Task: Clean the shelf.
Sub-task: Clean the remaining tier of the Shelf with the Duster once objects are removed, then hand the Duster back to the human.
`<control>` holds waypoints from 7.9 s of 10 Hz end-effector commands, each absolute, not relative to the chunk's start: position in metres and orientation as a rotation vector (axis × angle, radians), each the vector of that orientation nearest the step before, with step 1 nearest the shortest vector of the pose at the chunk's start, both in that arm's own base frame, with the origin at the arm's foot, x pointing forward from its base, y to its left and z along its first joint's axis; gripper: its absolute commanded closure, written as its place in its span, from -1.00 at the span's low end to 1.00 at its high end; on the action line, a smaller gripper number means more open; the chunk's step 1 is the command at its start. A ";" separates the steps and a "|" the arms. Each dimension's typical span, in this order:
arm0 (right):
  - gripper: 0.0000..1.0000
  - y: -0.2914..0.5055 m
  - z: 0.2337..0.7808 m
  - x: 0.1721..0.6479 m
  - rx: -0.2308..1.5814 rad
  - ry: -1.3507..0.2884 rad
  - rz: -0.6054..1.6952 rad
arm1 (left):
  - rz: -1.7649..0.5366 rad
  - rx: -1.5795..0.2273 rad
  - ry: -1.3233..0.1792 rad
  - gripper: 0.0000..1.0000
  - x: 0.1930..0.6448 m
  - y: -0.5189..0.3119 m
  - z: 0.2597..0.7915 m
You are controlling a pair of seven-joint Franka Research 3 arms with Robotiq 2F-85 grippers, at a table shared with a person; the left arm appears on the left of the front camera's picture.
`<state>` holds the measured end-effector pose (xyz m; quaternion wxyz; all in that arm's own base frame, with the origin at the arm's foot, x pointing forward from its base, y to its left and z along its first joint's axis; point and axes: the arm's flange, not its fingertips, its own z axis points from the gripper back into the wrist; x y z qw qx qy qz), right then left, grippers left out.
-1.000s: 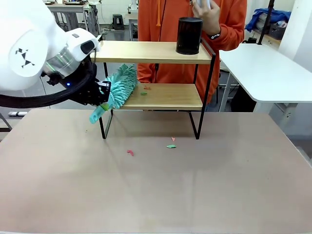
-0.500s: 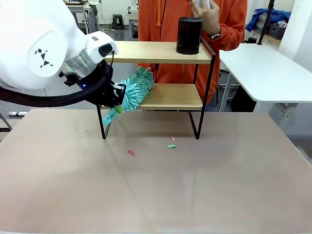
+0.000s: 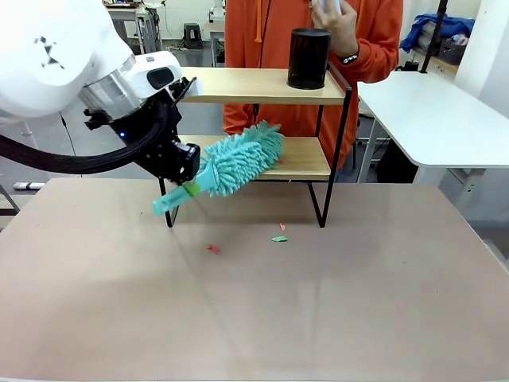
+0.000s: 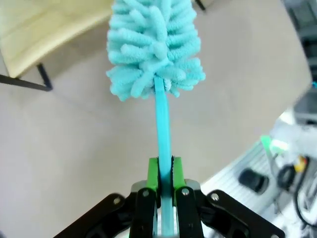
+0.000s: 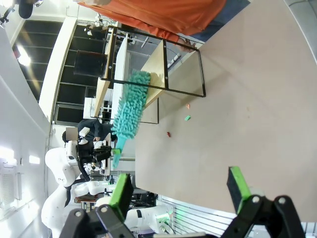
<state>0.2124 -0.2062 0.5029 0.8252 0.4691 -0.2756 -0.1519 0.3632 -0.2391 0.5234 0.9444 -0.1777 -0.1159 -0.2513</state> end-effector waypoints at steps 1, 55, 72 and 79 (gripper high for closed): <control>-1.00 -0.205 0.504 0.214 1.006 -0.610 -0.302 | -0.750 -0.389 -0.089 0.75 0.355 -0.216 0.533; -1.00 0.118 0.590 0.249 1.208 -0.168 0.694 | -1.085 -0.899 0.249 0.75 0.194 -0.042 0.642; 1.00 0.240 0.520 0.201 1.353 0.144 0.904 | -1.097 -1.027 0.375 0.75 0.236 -0.105 0.613; 1.00 0.237 0.518 0.201 1.356 0.166 0.909 | -1.093 -1.015 0.378 0.75 0.235 -0.107 0.612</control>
